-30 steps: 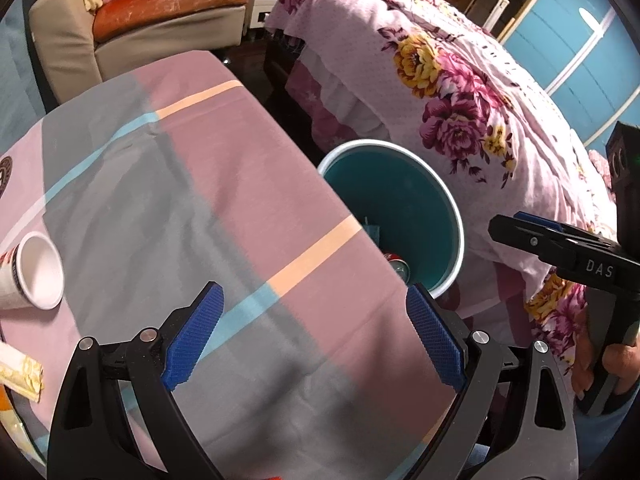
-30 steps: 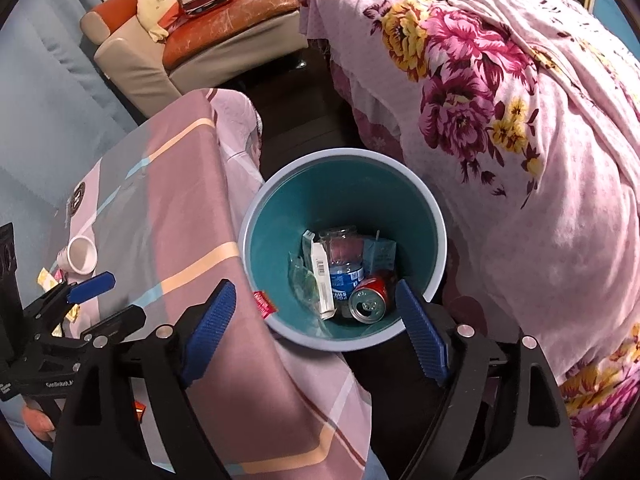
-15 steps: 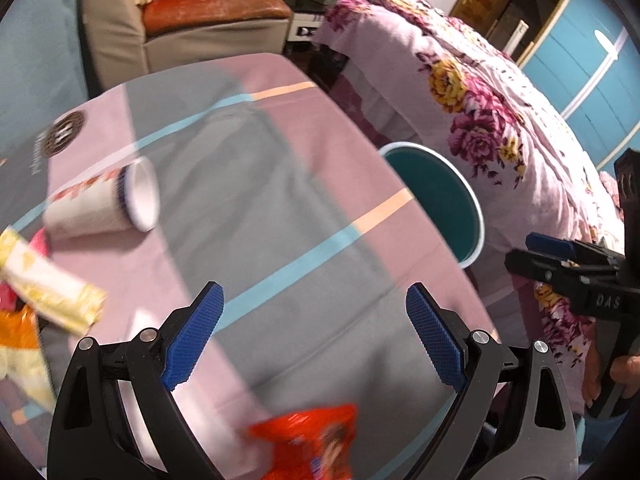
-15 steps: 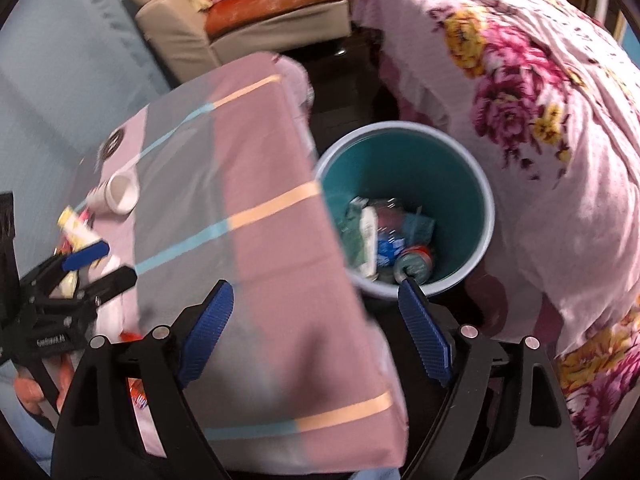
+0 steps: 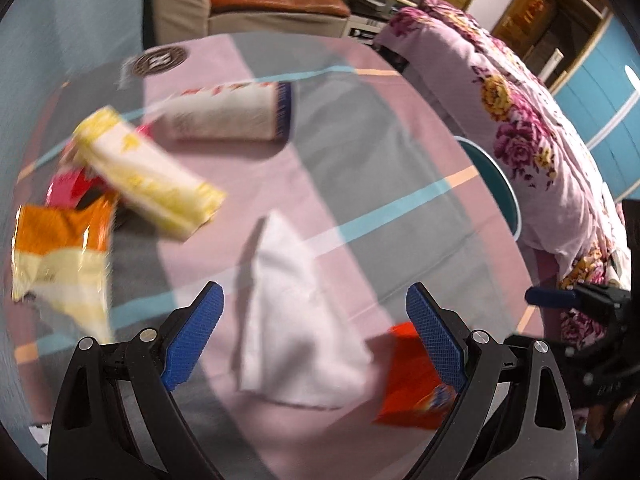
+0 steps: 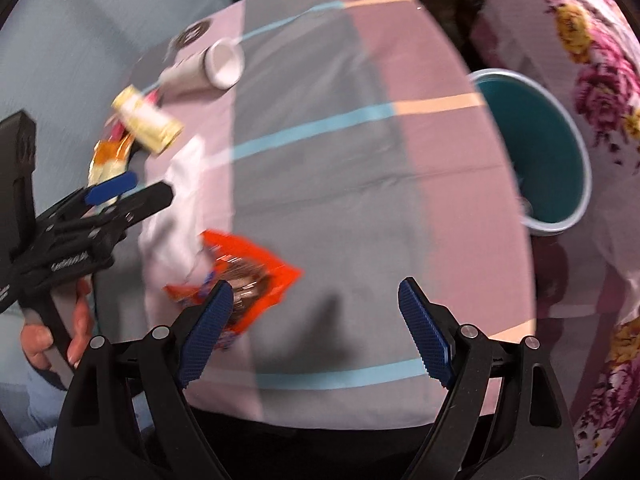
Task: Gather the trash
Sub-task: 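Move both tools back to the table toward the tissue and wafer bag, then grasp the white tissue with left tool while right tool grasps the orange wafer bag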
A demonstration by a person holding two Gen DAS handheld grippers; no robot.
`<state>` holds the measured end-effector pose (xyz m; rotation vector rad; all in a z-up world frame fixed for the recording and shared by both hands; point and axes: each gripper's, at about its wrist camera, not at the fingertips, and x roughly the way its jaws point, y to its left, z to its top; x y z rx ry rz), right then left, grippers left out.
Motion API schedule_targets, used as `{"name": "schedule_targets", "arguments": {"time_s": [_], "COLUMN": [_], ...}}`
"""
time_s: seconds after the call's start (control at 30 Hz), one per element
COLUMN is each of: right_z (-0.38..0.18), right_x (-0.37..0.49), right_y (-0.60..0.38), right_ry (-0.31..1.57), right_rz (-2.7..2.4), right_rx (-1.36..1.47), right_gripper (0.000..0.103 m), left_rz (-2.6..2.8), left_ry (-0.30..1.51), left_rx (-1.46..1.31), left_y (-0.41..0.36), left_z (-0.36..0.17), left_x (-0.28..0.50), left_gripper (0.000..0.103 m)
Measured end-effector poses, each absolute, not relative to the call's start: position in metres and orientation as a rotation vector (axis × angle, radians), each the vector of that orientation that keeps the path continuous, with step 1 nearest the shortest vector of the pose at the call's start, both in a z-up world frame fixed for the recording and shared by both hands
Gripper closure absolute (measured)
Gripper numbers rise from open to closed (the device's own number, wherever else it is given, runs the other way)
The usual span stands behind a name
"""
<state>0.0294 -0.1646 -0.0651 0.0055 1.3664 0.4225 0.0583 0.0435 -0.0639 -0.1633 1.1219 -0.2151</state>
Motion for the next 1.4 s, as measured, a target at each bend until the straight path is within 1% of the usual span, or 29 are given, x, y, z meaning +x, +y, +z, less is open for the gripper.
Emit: {"name": "schedule_targets", "arguments": {"time_s": [0.2,0.43,0.5,0.57,0.67,0.83,1.07,1.13,1.2,1.3,1.33,1.37,1.4], "right_z": [-0.080,-0.099,-0.102,-0.103,-0.094,-0.074,-0.063,-0.061,-0.061,-0.059,-0.060,-0.060,-0.060], "right_x": [0.027,0.023,0.022,0.023,0.024,0.038,0.057,0.058,0.059,0.061,0.061,0.062,0.063], "right_y": [-0.136,-0.119,-0.117,-0.114,-0.118,-0.142,-0.183,-0.192,-0.196,-0.207,-0.209,-0.211,-0.214], "right_ry": [1.408,1.445,1.451,1.455,1.403,1.329,1.287,1.274,1.264,1.250,1.248,1.246,1.243], "right_rz": [0.458,0.473,0.493,0.505,0.509,0.457,0.401,0.392,0.389,0.385,0.385,0.386,0.386], "right_rx": [0.001,0.002,-0.002,-0.009,-0.023,0.002,0.068,0.080,0.092,0.105,0.109,0.115,0.120], "right_gripper": [0.022,0.023,0.040,0.067,0.071,0.072,0.072,0.071,0.071,0.071,0.071,0.071,0.071], "left_rz": [-0.176,-0.163,-0.164,-0.169,-0.184,-0.199,-0.190,-0.172,-0.156,-0.140,-0.134,-0.114,-0.103], "left_ry": [1.132,1.162,1.169,1.176,1.187,1.211,1.213,1.208,1.204,1.203,1.203,1.196,1.192], "left_rx": [-0.202,-0.224,-0.227,-0.228,-0.219,-0.181,-0.106,-0.072,-0.044,-0.034,-0.029,-0.011,0.001], "left_y": [0.074,0.085,0.085,0.082,0.074,0.054,0.029,0.022,0.017,0.015,0.014,0.012,0.011], "left_z": [-0.072,-0.084,-0.087,-0.089,-0.091,-0.096,-0.102,-0.102,-0.102,-0.102,-0.102,-0.101,-0.100], "left_x": [0.046,0.042,0.041,0.042,0.044,0.048,0.050,0.049,0.049,0.050,0.050,0.049,0.049], "left_gripper": [0.010,0.010,0.010,0.010,0.010,0.010,0.011,0.015,0.022,0.025,0.028,0.041,0.051]}}
